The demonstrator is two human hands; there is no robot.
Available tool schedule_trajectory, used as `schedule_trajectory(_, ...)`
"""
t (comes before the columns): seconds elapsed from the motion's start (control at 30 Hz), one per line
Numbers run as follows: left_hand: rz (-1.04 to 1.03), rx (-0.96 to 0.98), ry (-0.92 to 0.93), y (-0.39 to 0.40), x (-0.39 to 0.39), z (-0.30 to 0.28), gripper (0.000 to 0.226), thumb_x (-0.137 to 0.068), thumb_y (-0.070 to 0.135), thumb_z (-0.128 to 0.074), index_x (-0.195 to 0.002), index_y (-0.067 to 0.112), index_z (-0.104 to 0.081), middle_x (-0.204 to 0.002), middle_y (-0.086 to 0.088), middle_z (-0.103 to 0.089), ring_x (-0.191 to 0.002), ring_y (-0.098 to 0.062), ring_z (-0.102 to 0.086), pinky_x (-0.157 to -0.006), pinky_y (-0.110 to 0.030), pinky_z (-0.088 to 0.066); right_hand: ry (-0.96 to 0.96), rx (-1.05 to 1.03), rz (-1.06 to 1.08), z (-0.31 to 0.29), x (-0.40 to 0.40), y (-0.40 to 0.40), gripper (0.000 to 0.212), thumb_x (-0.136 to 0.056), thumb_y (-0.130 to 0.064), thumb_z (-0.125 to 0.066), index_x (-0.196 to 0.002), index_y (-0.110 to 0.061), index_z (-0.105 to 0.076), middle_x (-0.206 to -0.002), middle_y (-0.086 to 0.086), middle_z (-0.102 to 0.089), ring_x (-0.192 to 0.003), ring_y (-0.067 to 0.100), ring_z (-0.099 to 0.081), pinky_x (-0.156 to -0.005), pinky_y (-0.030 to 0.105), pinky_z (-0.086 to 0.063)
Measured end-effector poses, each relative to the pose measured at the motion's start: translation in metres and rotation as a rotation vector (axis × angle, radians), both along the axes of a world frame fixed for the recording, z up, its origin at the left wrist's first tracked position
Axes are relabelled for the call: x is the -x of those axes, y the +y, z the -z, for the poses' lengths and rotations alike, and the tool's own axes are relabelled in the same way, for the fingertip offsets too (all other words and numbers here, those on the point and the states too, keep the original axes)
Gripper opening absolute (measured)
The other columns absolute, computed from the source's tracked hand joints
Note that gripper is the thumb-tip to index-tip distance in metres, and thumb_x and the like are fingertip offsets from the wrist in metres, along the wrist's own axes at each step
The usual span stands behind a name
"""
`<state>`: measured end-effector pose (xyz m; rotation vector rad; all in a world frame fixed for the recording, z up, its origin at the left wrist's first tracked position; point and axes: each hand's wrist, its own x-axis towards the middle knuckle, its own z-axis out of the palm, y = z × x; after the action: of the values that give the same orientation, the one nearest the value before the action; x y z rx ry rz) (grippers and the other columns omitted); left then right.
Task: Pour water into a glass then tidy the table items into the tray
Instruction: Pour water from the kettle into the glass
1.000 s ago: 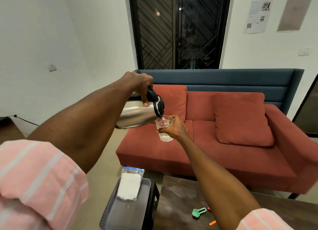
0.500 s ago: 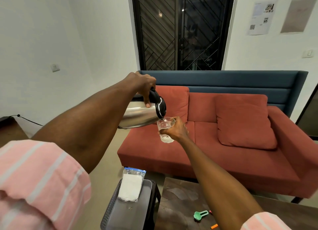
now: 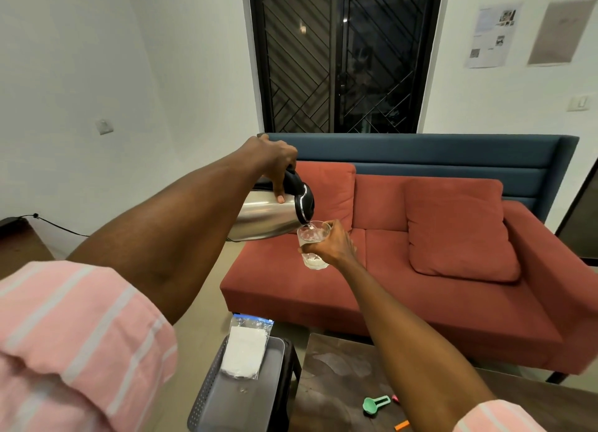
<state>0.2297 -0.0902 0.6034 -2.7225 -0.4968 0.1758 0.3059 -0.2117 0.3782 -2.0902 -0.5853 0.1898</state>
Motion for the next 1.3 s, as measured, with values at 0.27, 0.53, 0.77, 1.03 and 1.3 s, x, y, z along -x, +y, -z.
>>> schedule_trajectory(0.27,0.019,-0.012,0.000,-0.008,-0.001,-0.001,0.067,-0.043,0.070,-0.083,-0.093,0.035,-0.056,-0.078,0.013,-0.048,-0.090,-0.020,-0.046,-0.058,-0.029,-0.022,-0.009,0.013,0.004,-0.003,0.004,0.001,0.090,-0.045,-0.053,-0.087,-0.120,-0.025,-0.046,-0.117,-0.002,-0.062,-0.108,0.025,-0.060,-0.079,0.034,-0.039)
schedule_trajectory(0.53,0.017,-0.012,-0.028,-0.009,0.002,-0.003,0.081,-0.040,0.074,-0.081,-0.106,0.032,-0.058,-0.098,0.006,-0.055,-0.094,-0.020,-0.045,-0.063,-0.033,-0.027,0.003,-0.005,0.011,-0.006,0.007,0.004,0.088,-0.044,-0.053,-0.086,-0.117,-0.026,-0.045,-0.113,-0.004,-0.062,-0.107,0.025,-0.060,-0.080,0.034,-0.039)
schedule_trajectory(0.77,0.020,-0.019,-0.048,-0.005,0.003,-0.003,0.084,-0.041,0.073,-0.082,-0.112,0.032,-0.060,-0.100,0.006,-0.054,-0.092,-0.020,-0.043,-0.053,-0.027,-0.018,-0.008,-0.009,0.014,-0.005,0.007,0.005,0.090,-0.046,-0.052,-0.087,-0.121,-0.024,-0.045,-0.113,-0.003,-0.061,-0.107,0.025,-0.059,-0.081,0.034,-0.040)
schedule_trajectory(1.03,0.010,-0.010,-0.038,0.000,0.006,0.000,0.076,-0.048,0.067,-0.084,-0.110,0.032,-0.057,-0.082,0.012,-0.046,-0.090,-0.018,-0.040,-0.052,-0.027,-0.016,-0.014,0.003,0.017,-0.003,0.004,0.005,0.090,-0.047,-0.052,-0.088,-0.121,-0.023,-0.045,-0.114,-0.003,-0.060,-0.107,0.025,-0.059,-0.079,0.033,-0.037)
schedule_trajectory(1.3,0.026,-0.040,-0.043,0.001,0.005,0.003,0.085,-0.050,0.068,-0.083,-0.120,0.030,-0.053,-0.101,0.006,-0.049,-0.092,-0.018,-0.039,-0.054,-0.029,-0.017,-0.014,0.017,0.026,-0.001,0.004,0.008,0.091,-0.047,-0.054,-0.088,-0.121,-0.024,-0.045,-0.117,-0.002,-0.062,-0.109,0.025,-0.059,-0.078,0.032,-0.037)
